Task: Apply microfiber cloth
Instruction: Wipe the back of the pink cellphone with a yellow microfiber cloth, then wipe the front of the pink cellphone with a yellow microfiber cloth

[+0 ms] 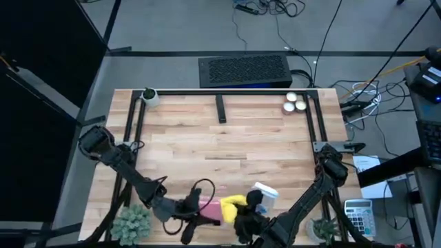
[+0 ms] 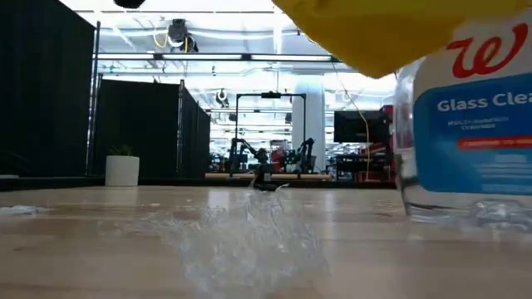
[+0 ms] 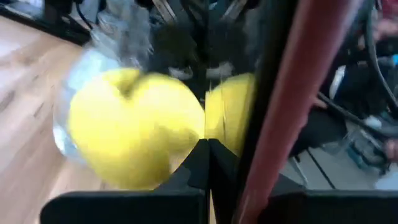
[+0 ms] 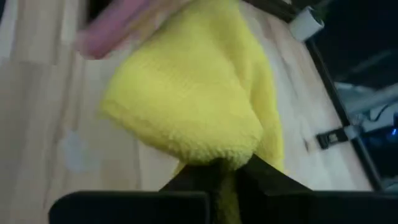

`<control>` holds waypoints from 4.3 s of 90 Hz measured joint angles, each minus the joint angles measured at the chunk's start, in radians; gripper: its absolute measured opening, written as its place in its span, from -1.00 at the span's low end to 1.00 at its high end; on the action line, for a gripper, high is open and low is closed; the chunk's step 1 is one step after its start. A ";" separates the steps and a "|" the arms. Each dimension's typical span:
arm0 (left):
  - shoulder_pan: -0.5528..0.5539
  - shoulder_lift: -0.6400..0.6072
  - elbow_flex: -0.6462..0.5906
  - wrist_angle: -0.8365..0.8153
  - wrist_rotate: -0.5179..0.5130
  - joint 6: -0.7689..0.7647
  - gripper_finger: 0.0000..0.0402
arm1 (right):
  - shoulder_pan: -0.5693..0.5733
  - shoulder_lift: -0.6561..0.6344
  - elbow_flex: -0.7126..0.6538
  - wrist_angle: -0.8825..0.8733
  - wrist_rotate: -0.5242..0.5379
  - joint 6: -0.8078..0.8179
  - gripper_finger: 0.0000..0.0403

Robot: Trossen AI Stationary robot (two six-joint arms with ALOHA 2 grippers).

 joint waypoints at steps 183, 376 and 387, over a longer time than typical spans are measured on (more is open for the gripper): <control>0.384 0.149 -0.001 -0.363 -0.170 1.175 -0.95 | 0.096 -0.007 -0.182 0.326 -0.305 0.337 -0.85; 0.605 0.109 0.066 -0.826 -0.045 0.814 0.05 | 0.128 -0.007 -0.173 0.223 -0.383 0.469 -0.84; 0.586 0.045 0.067 -0.821 -0.062 0.784 0.05 | 0.136 -0.007 -0.173 0.223 -0.384 0.481 -0.84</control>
